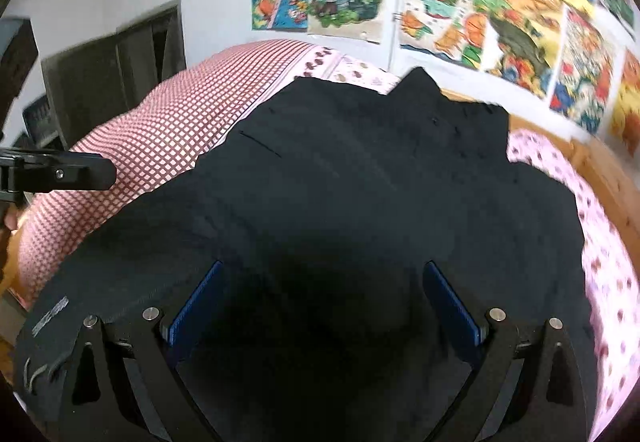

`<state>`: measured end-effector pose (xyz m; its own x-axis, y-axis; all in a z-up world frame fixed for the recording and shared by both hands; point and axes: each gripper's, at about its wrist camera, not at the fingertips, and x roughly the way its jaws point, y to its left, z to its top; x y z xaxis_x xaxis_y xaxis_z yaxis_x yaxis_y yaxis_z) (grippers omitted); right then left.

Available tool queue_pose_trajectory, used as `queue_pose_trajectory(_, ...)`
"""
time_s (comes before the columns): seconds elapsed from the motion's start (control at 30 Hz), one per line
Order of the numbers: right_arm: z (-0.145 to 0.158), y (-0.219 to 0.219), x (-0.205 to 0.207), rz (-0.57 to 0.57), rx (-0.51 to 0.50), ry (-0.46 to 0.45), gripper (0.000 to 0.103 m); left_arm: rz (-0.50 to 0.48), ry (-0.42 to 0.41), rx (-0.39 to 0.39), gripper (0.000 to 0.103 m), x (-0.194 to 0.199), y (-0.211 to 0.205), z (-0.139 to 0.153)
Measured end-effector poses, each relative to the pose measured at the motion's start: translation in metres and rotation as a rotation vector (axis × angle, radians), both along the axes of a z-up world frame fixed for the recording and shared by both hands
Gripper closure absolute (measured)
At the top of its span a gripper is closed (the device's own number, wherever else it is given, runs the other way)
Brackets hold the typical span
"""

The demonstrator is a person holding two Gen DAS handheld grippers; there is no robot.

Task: Fold large clothes

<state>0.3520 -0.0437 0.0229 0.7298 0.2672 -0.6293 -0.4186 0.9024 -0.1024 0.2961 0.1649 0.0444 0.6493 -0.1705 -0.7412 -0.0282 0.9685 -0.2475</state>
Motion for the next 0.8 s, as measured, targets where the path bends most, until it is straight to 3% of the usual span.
queue_pose_trajectory(0.03,0.002,0.004,0.001,-0.007,-0.016,-0.010,0.010,0.008,0.006,0.002,0.023,0.003,0.003,-0.002)
queue_pose_trajectory(0.07,0.004,0.007,0.003,-0.016,-0.033,-0.027,0.032,0.013,0.010,0.003,0.023,0.005,0.005,-0.003)
queue_pose_trajectory(0.13,0.010,0.006,0.006,-0.011,-0.017,-0.027,0.061,0.016,0.008,-0.001,0.023,0.009,0.006,-0.004)
queue_pose_trajectory(0.23,0.026,-0.006,0.003,-0.041,0.030,-0.055,0.083,0.015,0.004,0.004,0.023,0.017,0.003,-0.005)
queue_pose_trajectory(0.4,0.061,-0.068,-0.003,-0.141,0.124,-0.153,0.087,-0.006,-0.025,0.020,0.023,0.037,-0.017,-0.006)
queue_pose_trajectory(0.53,0.073,-0.119,0.001,-0.225,0.158,-0.182,0.088,0.009,-0.034,0.046,0.023,0.059,-0.034,-0.009)
queue_pose_trajectory(0.67,0.060,-0.161,0.015,-0.281,0.189,-0.148,0.088,0.012,-0.030,0.060,0.023,0.079,-0.051,-0.016)
queue_pose_trajectory(0.8,0.020,-0.190,0.031,-0.326,0.242,-0.045,0.088,0.010,0.001,0.094,0.023,0.093,-0.065,-0.031)
